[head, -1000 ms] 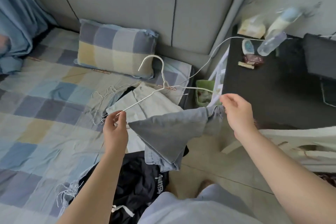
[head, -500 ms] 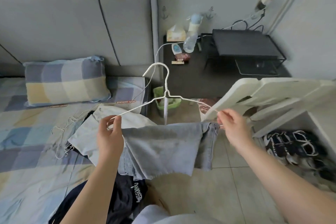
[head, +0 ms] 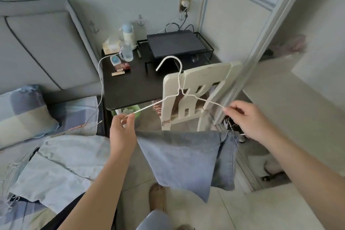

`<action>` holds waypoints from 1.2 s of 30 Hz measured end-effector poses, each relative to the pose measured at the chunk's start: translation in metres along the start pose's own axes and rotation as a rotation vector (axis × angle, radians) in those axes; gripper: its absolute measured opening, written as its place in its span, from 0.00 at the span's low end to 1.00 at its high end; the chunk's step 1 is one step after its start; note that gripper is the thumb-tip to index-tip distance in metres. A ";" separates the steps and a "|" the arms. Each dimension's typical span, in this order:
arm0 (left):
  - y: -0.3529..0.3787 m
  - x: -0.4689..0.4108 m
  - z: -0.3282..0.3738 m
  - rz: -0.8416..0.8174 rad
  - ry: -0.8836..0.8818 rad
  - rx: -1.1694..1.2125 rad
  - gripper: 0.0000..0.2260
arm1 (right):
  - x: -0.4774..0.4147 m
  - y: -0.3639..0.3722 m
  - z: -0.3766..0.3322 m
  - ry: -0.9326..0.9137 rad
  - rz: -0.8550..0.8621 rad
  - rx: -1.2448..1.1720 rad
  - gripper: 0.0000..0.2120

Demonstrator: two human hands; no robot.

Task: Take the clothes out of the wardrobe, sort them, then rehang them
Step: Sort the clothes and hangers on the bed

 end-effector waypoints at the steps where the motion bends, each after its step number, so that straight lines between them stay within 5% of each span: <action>1: 0.018 0.002 0.010 -0.042 0.016 -0.003 0.06 | -0.001 -0.015 -0.001 -0.004 0.018 0.018 0.10; 13: 0.255 0.004 0.197 -0.583 0.326 0.060 0.06 | -0.036 -0.186 -0.002 0.149 0.218 0.103 0.14; 26: 0.431 -0.012 0.458 -0.955 0.799 0.143 0.08 | -0.110 -0.365 -0.063 0.170 0.696 0.221 0.18; 32: 0.462 0.017 0.564 -1.169 0.984 0.064 0.30 | -0.134 -0.452 -0.117 0.169 0.877 0.292 0.17; 36: 0.466 0.040 0.627 -1.203 1.145 0.095 0.31 | -0.138 -0.512 -0.145 0.235 0.993 0.234 0.14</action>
Point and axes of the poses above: each hand's wrist, its own x-axis away from the middle knuckle, its own y-axis out of the palm, z = x × y, the point moved 5 cm from there along -x, towards the middle knuckle, and after that the axes turned 9 degrees about -x, right-handed, at the moved point
